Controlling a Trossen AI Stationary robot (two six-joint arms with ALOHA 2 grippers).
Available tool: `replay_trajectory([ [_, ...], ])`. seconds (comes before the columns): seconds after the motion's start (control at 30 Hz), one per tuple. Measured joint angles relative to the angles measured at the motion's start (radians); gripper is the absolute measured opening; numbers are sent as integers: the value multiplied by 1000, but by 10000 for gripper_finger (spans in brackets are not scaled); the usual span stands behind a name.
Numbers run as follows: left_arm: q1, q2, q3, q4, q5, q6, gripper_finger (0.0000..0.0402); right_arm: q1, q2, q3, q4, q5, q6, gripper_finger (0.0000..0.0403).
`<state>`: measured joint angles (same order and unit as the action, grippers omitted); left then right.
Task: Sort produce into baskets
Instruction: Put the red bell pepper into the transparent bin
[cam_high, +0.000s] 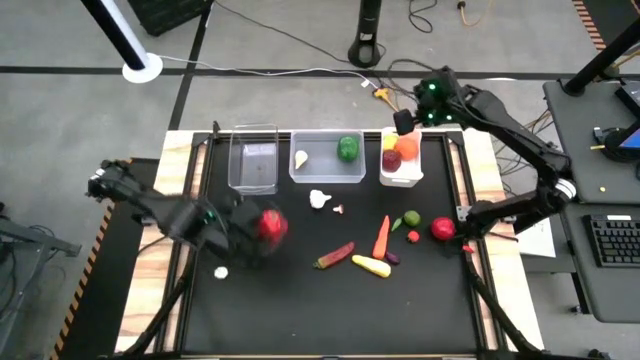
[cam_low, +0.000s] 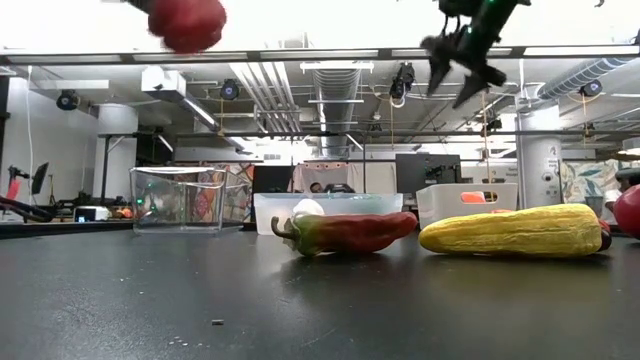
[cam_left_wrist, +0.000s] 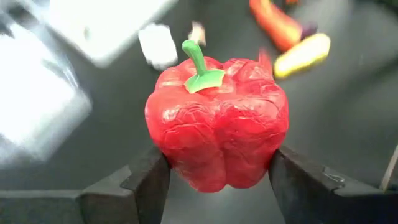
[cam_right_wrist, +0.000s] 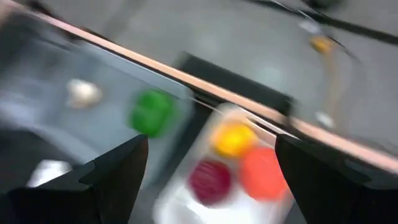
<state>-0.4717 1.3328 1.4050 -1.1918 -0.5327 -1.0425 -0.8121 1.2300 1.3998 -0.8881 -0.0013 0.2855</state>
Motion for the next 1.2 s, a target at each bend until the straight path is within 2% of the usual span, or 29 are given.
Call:
replay_trajectory([
  [0.13,92,-75,36,101,-102,224,221,60,-61,-7,159,-153,1,341],
  [0.27,165,-120,33,332,-112,529,221,173,-105,-16,331,-192,-16,341],
  [0.4,239,-131,30,567,-44,788,221,308,-118,-18,499,-195,-43,341],
  [0.5,288,-125,29,693,56,897,221,406,-114,-19,601,-195,-68,341],
  [0.67,345,-104,28,777,181,976,221,543,-105,-20,747,-210,-115,341],
  [0.83,385,-81,28,827,282,1015,222,621,-54,-20,837,-210,-130,341],
  [1.2,415,-78,34,842,311,1047,222,673,22,-17,856,-209,-130,341],
])
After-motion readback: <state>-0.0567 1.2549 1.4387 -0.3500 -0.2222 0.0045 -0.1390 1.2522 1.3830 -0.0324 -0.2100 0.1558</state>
